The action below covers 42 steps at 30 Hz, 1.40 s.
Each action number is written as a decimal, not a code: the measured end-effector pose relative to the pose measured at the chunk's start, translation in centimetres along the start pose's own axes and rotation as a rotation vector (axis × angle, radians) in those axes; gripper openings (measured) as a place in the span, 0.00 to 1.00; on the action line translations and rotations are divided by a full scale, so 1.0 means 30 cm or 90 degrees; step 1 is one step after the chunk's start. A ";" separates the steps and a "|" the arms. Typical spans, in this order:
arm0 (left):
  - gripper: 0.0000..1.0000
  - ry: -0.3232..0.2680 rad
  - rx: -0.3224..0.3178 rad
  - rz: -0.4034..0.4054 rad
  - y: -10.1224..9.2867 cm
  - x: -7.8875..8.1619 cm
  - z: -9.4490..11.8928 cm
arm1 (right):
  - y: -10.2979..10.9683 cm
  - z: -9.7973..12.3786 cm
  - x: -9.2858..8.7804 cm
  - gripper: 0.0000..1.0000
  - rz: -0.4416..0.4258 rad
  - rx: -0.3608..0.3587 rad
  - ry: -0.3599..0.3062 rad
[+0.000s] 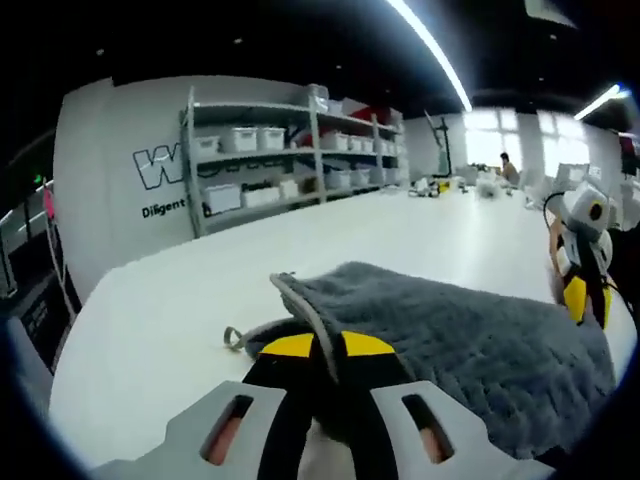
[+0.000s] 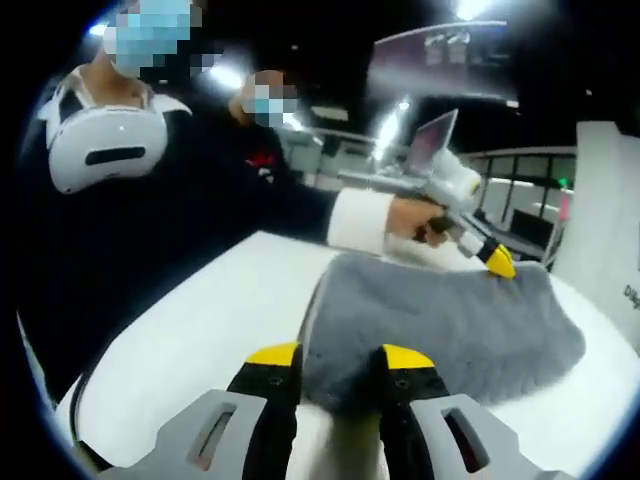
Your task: Open the folded towel by lifting each exposed corner and separating the folded layers until the towel lies flat within the target outline without major curled edges
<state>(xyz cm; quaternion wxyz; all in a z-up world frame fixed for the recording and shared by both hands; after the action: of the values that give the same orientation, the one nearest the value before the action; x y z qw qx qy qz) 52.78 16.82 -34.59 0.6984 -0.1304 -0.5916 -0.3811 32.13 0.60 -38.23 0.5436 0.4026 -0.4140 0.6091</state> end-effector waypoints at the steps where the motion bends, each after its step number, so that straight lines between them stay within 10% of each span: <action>1: 0.06 -0.001 0.002 -0.012 -0.006 0.006 -0.001 | -0.001 0.002 0.002 0.27 -0.001 -0.001 -0.002; 11: 0.05 0.003 0.005 -0.092 -0.067 0.045 -0.013 | -0.036 0.031 0.060 0.27 -0.017 -0.032 -0.064; 24: 0.05 0.028 0.002 -0.196 -0.146 0.056 -0.049 | -0.235 0.096 0.146 0.25 -0.093 -0.211 -0.188; 42: 0.05 0.021 -0.006 -0.214 -0.189 0.074 -0.077 | -0.459 0.159 0.157 0.22 -0.190 -0.375 -0.252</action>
<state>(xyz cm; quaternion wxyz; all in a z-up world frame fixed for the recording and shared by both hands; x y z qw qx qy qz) 50.60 10.69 -34.67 0.6338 -0.0262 -0.5917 -0.4974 45.63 -1.44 -31.29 0.6281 0.3950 -0.6050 0.2888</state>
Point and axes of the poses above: the point that each gripper's makers call its tool centre point, and the gripper's own axes: z roughly backward along the fingers, y roughly to its left, x roughly out of its top, the point moved 3 cm from there along z, roughly backward along the fingers, and after that the axes turned 7 degrees about -z, right-handed, at the moved point
